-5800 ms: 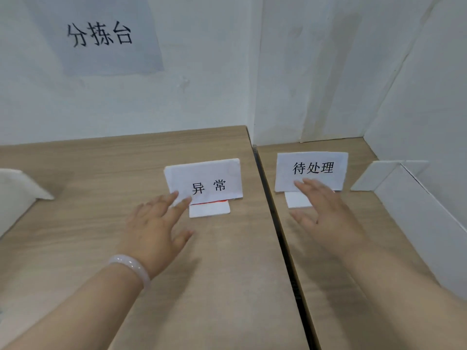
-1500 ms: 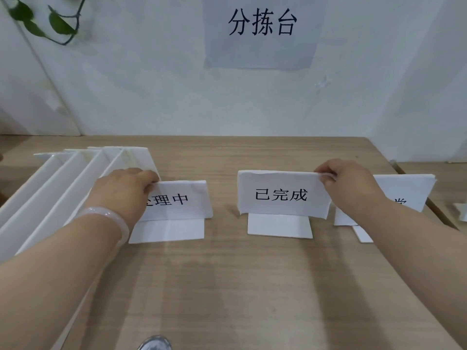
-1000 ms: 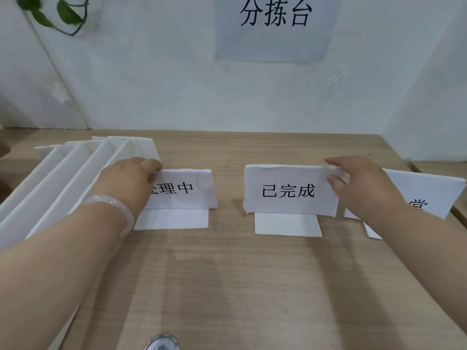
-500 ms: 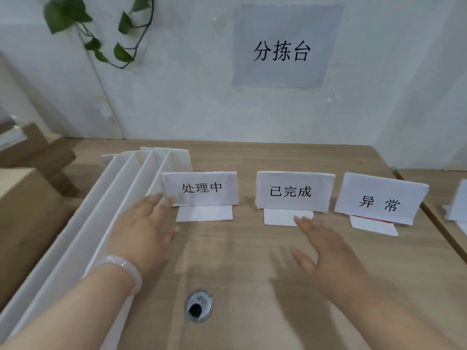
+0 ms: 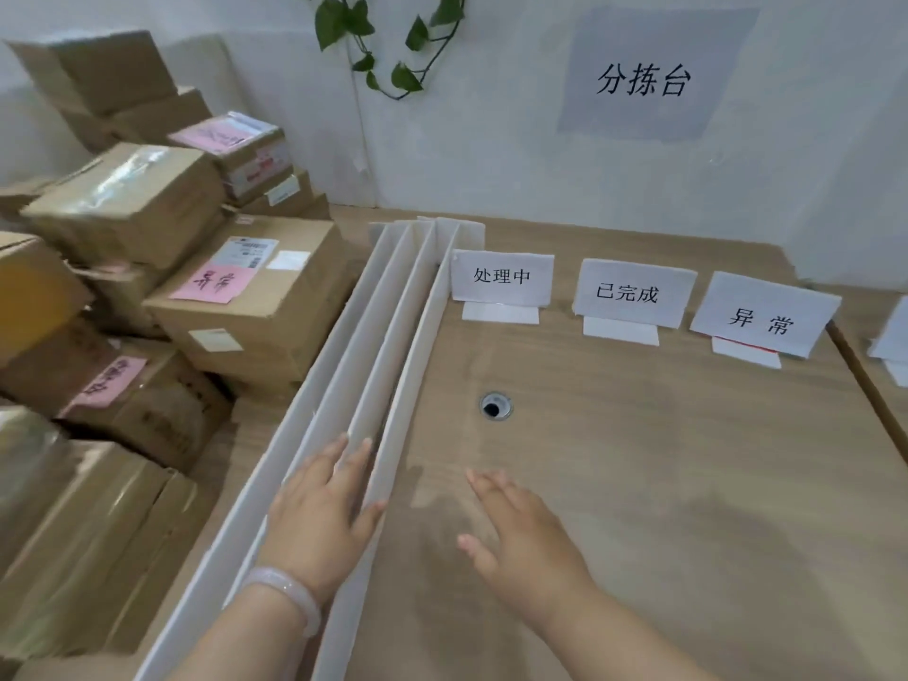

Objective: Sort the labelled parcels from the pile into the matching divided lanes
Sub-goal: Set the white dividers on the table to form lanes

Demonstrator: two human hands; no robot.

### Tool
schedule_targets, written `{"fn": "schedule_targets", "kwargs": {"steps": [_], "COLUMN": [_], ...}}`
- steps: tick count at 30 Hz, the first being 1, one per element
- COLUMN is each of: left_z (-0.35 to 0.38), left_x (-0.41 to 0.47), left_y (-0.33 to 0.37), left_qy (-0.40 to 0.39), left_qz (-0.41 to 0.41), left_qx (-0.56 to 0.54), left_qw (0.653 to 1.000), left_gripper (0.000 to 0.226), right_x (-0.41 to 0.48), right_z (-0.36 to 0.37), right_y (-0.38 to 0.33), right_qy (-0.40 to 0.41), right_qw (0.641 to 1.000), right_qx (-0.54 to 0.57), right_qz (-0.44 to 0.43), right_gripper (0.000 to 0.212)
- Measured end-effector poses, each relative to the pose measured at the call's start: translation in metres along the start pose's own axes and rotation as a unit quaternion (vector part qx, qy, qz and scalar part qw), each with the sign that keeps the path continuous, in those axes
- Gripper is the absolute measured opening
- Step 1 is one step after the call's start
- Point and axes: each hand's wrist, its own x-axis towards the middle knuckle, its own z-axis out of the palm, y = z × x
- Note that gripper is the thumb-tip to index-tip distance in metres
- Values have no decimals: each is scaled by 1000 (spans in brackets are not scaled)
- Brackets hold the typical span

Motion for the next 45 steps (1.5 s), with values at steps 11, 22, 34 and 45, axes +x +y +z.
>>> {"fn": "schedule_targets", "kwargs": {"steps": [11, 22, 34, 45], "left_z": [-3, 13, 15, 14], "left_x": [-87, -102, -105, -107], "left_y": [-59, -65, -54, -61], "left_qy": [-56, -94, -115, -134], "left_qz": [-29, -26, -57, -60], "left_qx": [-124, -120, -141, -191], "left_qw": [990, 988, 982, 971], "left_gripper": [71, 59, 62, 66], "right_x": [-24, -30, -32, -64], "right_z": [53, 71, 77, 52], "right_y": [-90, -99, -100, -24], "right_qy": [-70, -98, -96, 44], "right_qw": [996, 995, 995, 990], "right_qx": [29, -12, -12, 110], "right_qz": [-45, -31, -34, 82], "right_gripper": [65, 67, 66, 73]}}
